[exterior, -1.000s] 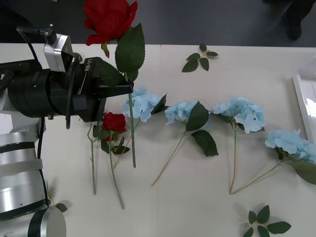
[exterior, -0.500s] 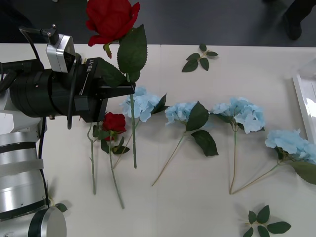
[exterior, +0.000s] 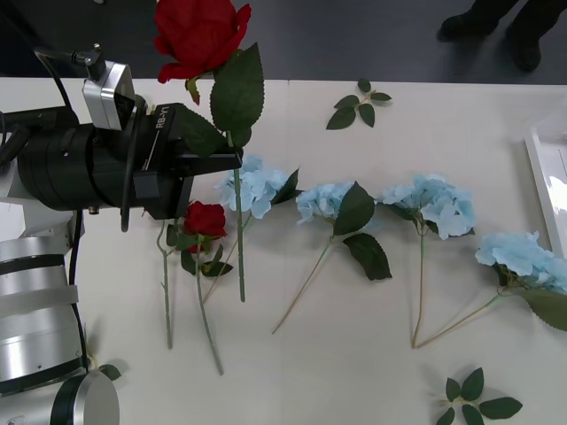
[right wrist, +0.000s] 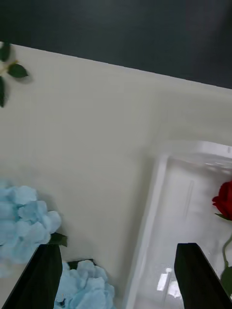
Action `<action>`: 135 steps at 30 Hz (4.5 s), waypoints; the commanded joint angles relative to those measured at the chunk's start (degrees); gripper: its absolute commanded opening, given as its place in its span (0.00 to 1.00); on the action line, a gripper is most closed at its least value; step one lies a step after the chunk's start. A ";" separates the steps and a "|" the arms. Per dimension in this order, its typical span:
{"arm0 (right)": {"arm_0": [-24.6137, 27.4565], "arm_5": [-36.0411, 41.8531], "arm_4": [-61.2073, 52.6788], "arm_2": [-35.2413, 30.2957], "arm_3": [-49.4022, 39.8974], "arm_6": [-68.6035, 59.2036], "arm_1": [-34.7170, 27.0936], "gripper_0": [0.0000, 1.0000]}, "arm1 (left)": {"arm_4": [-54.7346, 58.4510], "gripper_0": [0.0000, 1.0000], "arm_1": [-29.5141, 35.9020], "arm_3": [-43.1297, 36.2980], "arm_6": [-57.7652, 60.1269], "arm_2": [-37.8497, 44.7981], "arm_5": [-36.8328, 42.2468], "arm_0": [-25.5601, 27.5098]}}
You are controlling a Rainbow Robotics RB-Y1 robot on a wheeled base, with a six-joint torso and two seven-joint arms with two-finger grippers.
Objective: Put the red flowers into the right box and the blue flowers into the left box
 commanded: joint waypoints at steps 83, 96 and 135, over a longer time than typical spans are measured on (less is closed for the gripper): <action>16.40 -61.70 -34.31 36.97 -53.58 9.18 21.28 1.00 | -0.03 0.00 0.20 -1.70 -1.25 -0.03 -0.53 -1.24; 12.27 -64.51 -33.35 39.96 -47.25 9.80 28.22 0.44 | -0.03 0.00 0.20 -1.70 -1.25 -0.03 -0.53 -1.24; 12.36 -69.08 -33.00 39.70 -47.51 10.42 23.65 0.00 | -0.03 1.00 0.20 -1.70 -1.25 -0.03 -0.53 -1.24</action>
